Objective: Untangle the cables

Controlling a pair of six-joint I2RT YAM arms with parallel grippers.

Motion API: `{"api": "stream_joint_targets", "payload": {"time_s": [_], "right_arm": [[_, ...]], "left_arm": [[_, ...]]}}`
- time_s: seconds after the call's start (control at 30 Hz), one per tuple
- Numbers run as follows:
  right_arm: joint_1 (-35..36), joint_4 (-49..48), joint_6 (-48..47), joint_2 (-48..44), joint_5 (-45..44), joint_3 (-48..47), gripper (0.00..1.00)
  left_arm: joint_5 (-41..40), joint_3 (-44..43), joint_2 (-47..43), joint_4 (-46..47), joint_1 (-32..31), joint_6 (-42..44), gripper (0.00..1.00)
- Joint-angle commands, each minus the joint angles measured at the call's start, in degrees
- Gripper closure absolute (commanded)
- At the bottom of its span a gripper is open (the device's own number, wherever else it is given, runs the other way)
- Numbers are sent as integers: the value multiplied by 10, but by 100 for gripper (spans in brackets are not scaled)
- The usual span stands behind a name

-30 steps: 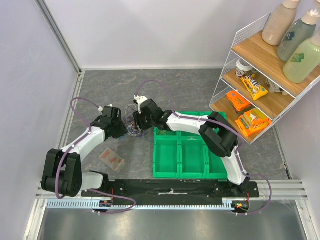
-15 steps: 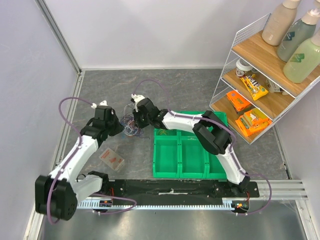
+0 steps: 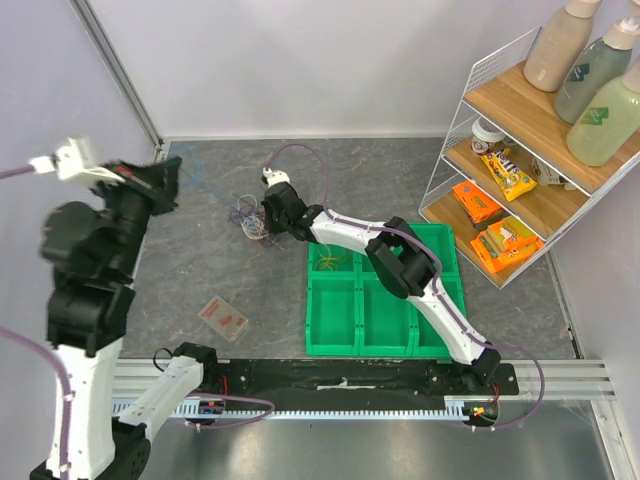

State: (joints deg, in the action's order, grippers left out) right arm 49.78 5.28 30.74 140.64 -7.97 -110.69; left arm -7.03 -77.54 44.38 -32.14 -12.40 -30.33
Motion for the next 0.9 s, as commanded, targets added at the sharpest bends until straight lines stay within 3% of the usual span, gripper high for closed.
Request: {"api": "stream_joint_targets", "payload": {"time_s": [0.0, 0.13, 0.37, 0.6, 0.87], "right_arm": [[-12, 25, 0, 35, -30, -69, 96], [-21, 27, -14, 40, -23, -94, 92], [-29, 35, -35, 58, 12, -136, 82], [-36, 65, -31, 113, 16, -195, 78], [-56, 87, -28, 105, 5, -192, 71]], "left_arm": [[67, -184, 78, 1, -2, 56, 99], [84, -344, 149, -21, -3, 40, 98], [76, -524, 236, -24, -3, 13, 98], [108, -568, 246, 53, -2, -1, 98], [103, -649, 269, 124, -2, -2, 98]]}}
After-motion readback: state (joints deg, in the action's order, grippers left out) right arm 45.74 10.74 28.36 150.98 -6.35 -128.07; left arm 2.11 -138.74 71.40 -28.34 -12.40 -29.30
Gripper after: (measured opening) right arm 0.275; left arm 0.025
